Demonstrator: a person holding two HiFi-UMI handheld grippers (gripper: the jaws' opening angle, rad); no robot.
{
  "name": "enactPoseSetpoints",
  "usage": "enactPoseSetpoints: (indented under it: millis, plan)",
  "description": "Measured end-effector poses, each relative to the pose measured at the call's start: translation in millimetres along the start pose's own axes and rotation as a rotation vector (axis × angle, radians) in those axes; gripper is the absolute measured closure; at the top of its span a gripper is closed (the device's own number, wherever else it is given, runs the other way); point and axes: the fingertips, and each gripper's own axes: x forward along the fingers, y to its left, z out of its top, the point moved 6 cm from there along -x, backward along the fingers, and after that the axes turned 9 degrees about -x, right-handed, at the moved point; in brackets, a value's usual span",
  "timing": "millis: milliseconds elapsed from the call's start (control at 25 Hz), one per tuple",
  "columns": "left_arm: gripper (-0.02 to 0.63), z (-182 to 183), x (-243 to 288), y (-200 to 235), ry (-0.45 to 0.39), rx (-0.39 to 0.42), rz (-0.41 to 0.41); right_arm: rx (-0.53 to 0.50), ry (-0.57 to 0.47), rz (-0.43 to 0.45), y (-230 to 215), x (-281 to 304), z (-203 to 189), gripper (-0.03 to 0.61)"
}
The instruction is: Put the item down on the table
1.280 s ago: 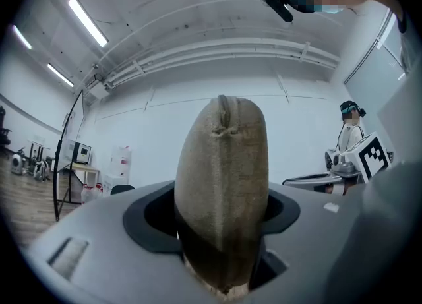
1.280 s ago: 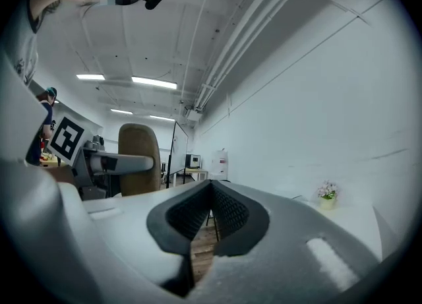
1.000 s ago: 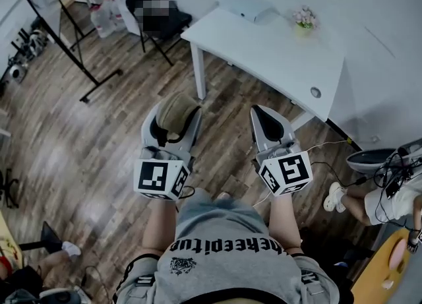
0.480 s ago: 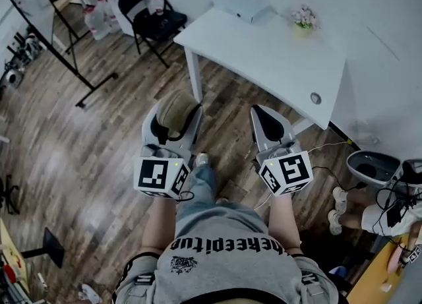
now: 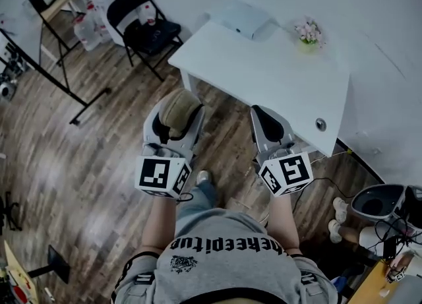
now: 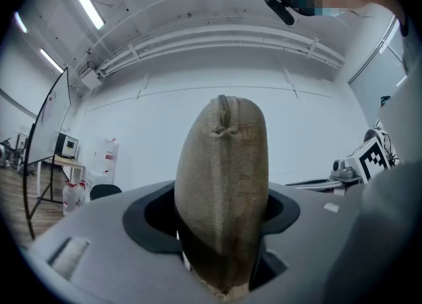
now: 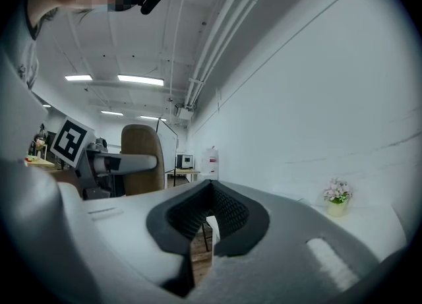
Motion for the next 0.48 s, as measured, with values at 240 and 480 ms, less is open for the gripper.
enactPoseSetpoints:
  millis: [240,480]
  plan:
    - [0.301,7,63,48,0.011,0.003,-0.049,0.006,-0.010,-0.040,-24,68,-1,0.577]
    - [0.302,4,110,82,0.043,0.010,-0.101,0.007,-0.028,-0.066,-38,112,-4,0.577]
